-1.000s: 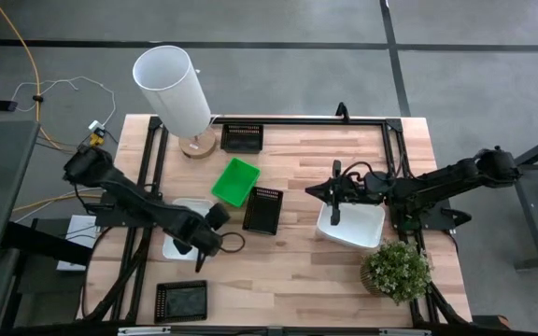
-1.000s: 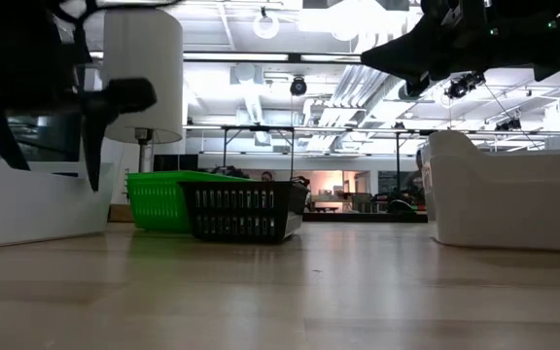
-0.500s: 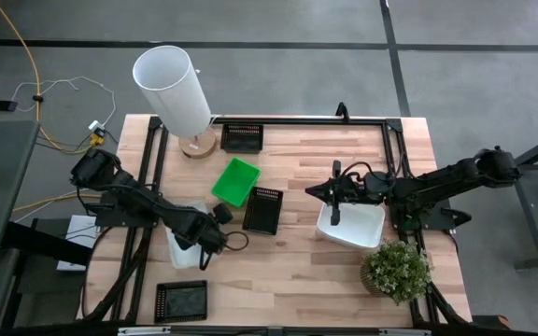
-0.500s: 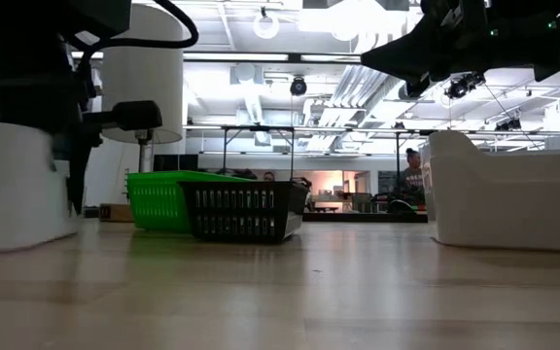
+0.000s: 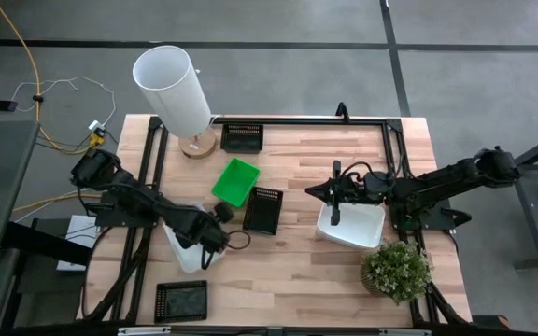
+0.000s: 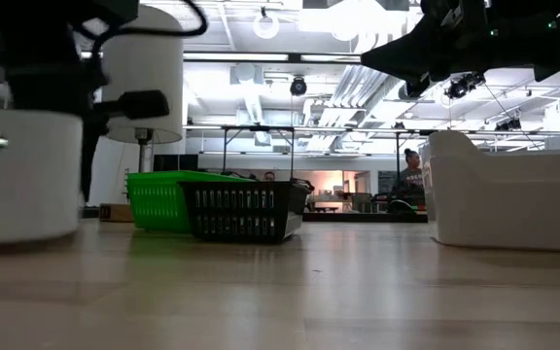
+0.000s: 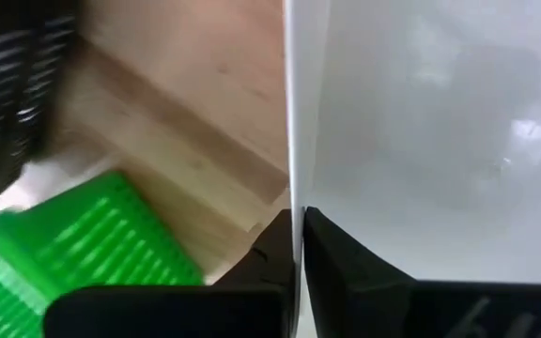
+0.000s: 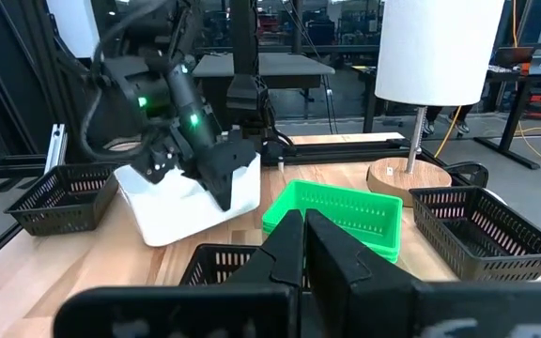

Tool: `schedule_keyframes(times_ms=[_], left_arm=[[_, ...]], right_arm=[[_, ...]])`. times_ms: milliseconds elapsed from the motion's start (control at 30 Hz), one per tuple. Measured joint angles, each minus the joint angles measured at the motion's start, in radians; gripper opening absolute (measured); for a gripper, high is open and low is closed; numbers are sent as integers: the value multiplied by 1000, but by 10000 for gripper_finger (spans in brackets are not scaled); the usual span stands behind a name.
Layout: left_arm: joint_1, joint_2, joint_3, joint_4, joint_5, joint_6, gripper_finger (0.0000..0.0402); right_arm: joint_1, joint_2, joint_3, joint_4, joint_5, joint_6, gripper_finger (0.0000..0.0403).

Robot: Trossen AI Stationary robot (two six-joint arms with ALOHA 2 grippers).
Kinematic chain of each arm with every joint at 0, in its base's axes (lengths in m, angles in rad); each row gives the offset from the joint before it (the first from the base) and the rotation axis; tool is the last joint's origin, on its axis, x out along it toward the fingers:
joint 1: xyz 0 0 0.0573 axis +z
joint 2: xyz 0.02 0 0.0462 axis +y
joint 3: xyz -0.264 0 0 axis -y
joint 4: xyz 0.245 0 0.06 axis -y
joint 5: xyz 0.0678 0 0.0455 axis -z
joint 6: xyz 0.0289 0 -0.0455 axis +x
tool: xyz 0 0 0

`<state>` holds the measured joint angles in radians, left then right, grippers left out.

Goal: Stack baskets by color
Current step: Stack the left white bin on the right white bin

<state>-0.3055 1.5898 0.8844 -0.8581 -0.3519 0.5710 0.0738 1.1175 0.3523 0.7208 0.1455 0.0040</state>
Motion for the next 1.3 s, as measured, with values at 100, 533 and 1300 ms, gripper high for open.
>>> schedule_keyframes(times_ms=[100,533,1300], left_arm=[[13,0,71,-78,-3,-59,0],[31,-244,319,-188,-172,-210,0],[143,-628,-70,744,-52,-296,0]], right_arm=[[0,0,0,0,0,0,2],[0,0,0,-10,-8,20,2],[111,155,719,-1685,10,516,2]])
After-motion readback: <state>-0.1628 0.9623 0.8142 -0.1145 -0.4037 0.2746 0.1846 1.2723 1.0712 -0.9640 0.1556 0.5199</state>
